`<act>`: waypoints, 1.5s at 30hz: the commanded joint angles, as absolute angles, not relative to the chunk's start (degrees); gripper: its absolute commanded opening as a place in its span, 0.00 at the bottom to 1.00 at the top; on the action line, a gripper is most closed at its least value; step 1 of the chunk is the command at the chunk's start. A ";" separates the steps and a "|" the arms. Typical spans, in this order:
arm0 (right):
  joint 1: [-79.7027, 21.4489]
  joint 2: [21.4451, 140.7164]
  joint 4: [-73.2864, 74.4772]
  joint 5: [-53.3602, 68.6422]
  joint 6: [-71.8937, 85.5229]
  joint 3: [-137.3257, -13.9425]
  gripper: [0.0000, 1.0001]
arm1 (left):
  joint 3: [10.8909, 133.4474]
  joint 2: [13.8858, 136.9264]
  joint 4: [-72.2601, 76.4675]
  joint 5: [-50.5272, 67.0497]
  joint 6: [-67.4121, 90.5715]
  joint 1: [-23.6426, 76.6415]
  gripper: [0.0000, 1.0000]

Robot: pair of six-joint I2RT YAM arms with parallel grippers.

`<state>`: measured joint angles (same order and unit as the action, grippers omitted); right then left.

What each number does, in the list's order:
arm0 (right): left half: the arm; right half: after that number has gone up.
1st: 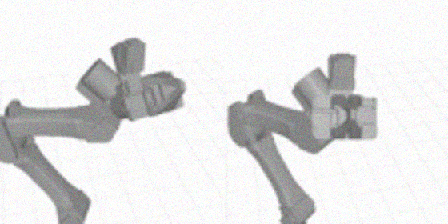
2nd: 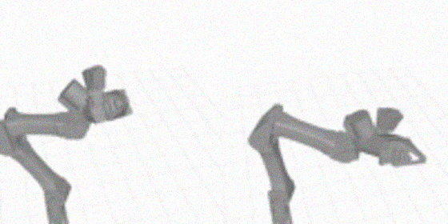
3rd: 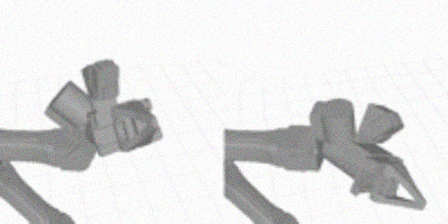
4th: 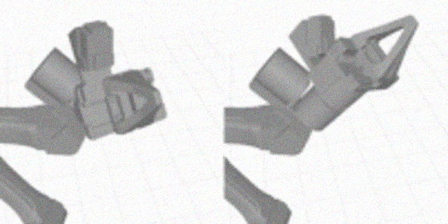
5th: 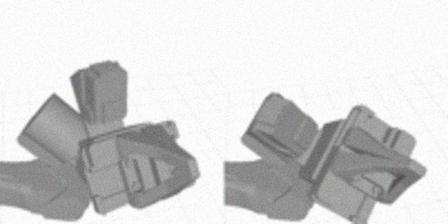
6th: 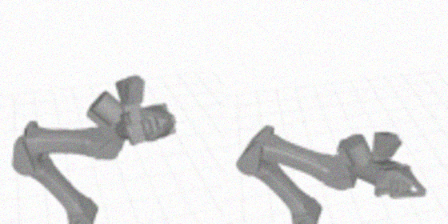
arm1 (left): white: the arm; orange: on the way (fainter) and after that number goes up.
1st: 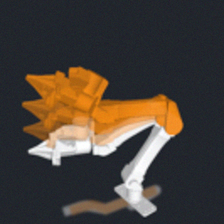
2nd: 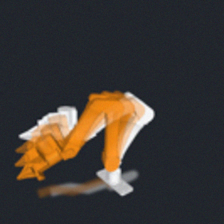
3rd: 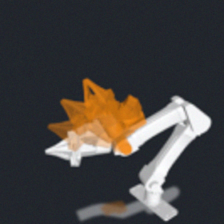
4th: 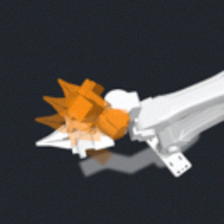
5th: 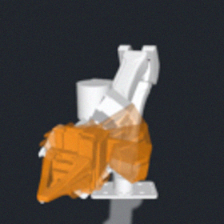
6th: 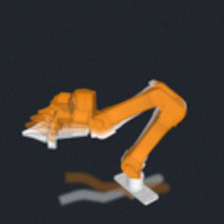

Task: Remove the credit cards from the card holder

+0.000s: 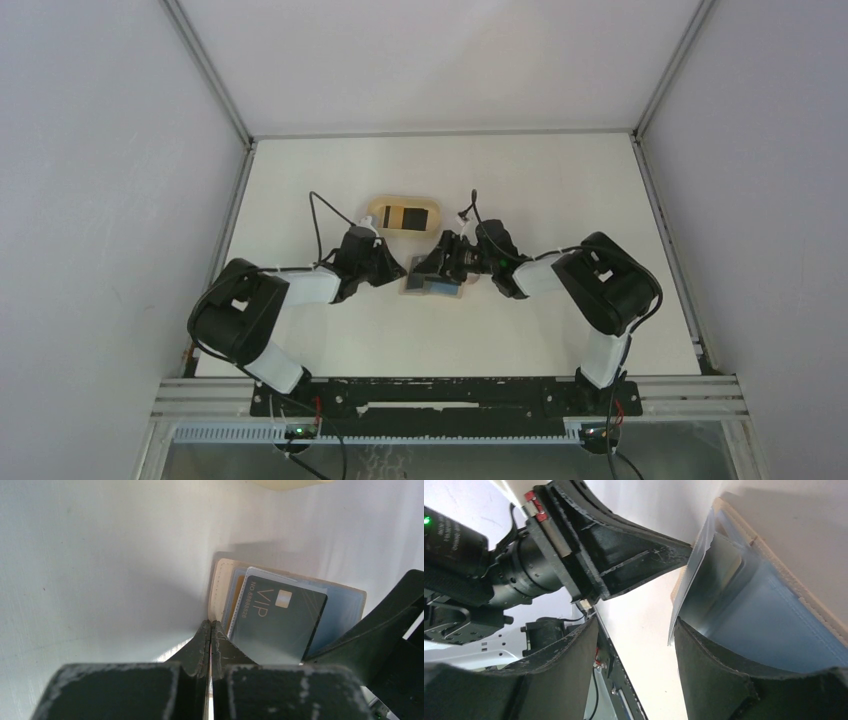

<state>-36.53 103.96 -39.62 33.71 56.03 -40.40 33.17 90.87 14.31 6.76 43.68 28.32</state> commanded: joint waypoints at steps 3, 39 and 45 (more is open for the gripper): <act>-37.49 105.74 -29.00 31.18 53.00 -45.93 0.66 | 30.15 94.09 3.16 3.78 42.45 28.30 0.00; -32.18 101.93 -21.78 34.97 48.79 -46.35 0.62 | 30.39 95.70 3.62 4.27 42.54 28.32 0.00; -31.26 103.30 -19.07 34.23 46.06 -44.20 0.24 | 30.54 95.80 3.43 4.26 42.48 28.30 0.00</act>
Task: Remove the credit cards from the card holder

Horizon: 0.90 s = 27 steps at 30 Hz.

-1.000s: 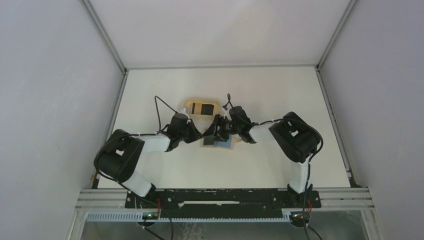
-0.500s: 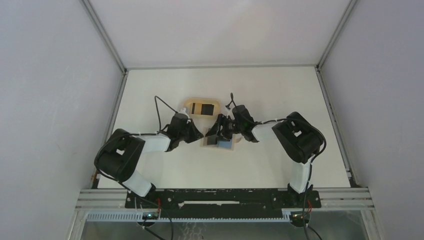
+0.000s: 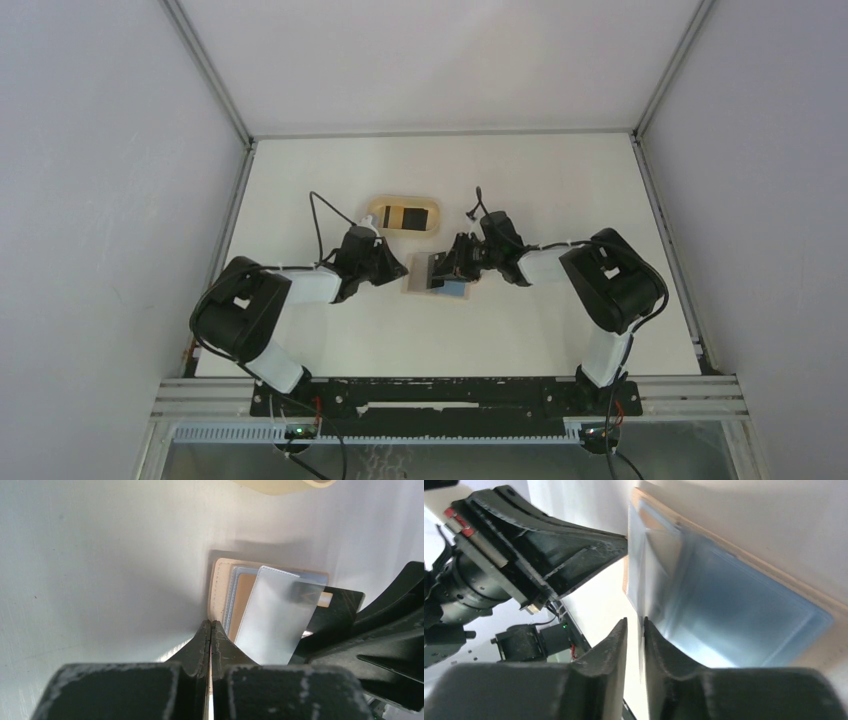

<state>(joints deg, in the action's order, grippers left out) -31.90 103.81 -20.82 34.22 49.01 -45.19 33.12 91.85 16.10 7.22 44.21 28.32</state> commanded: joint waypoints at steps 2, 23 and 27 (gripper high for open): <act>-30.41 102.70 -17.21 33.64 44.63 -42.57 0.10 | 30.50 95.59 3.21 4.06 42.49 28.30 0.00; -28.84 102.69 -1.85 28.45 43.49 -71.40 0.05 | 26.10 89.52 4.66 2.11 44.82 28.03 0.00; -30.86 112.42 2.92 29.14 43.81 -84.56 0.06 | 24.67 88.37 5.92 2.35 45.48 27.99 0.00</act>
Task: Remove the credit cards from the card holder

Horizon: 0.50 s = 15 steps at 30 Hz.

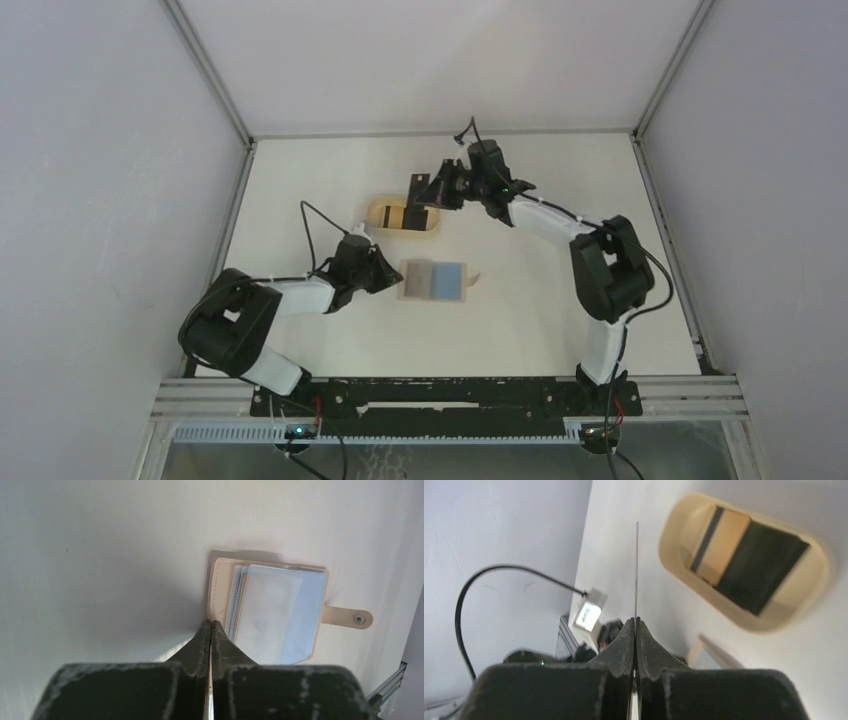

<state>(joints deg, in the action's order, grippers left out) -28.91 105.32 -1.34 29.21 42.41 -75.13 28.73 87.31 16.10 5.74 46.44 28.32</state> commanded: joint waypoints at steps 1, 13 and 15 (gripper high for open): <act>-31.18 114.69 3.92 29.52 44.10 -87.39 0.06 | 24.62 88.30 6.05 2.33 45.52 28.03 0.00; -32.11 124.81 5.71 26.79 43.18 -95.68 0.08 | 23.37 88.27 7.85 3.34 45.44 28.03 0.00; -31.81 124.98 5.44 26.37 43.05 -94.68 0.08 | 23.38 88.49 7.98 3.47 45.36 27.91 0.00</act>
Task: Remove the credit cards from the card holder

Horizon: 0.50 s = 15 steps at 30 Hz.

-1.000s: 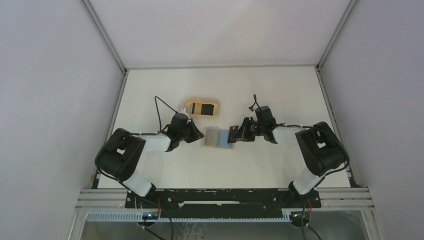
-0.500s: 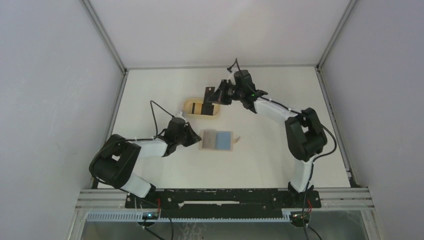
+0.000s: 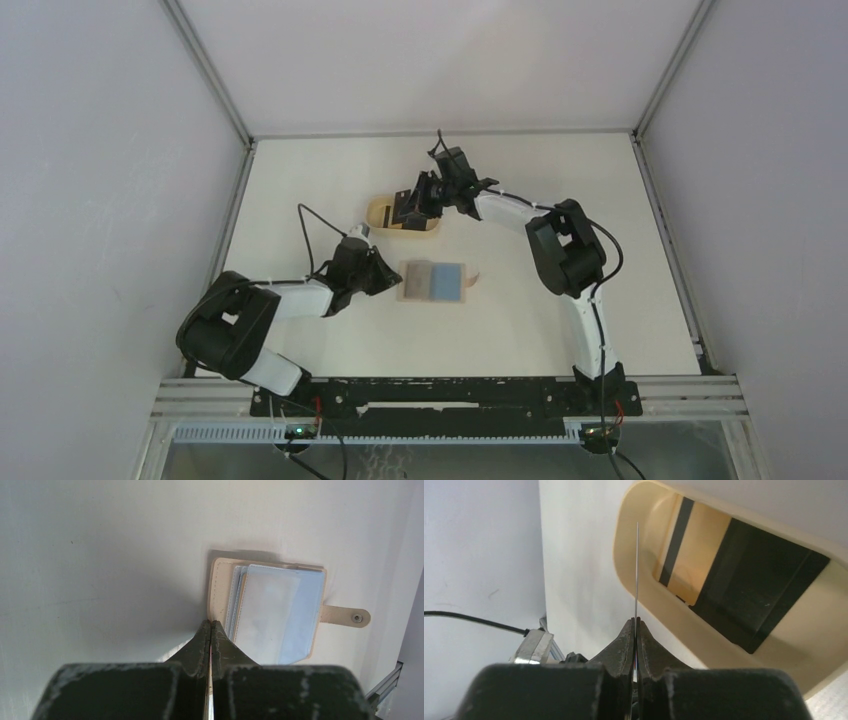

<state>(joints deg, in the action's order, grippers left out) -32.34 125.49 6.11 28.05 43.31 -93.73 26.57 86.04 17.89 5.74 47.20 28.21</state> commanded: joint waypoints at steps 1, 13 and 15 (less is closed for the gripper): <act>-31.55 124.98 5.18 26.16 43.06 -94.20 0.08 | 23.38 88.63 8.00 3.54 45.35 27.94 0.00; -28.64 126.04 7.48 25.22 39.21 -92.61 0.11 | 23.88 89.85 8.16 4.04 45.43 27.95 0.00; -28.81 126.68 8.49 25.37 38.32 -93.28 0.13 | 24.06 90.11 8.09 4.17 45.37 27.95 0.00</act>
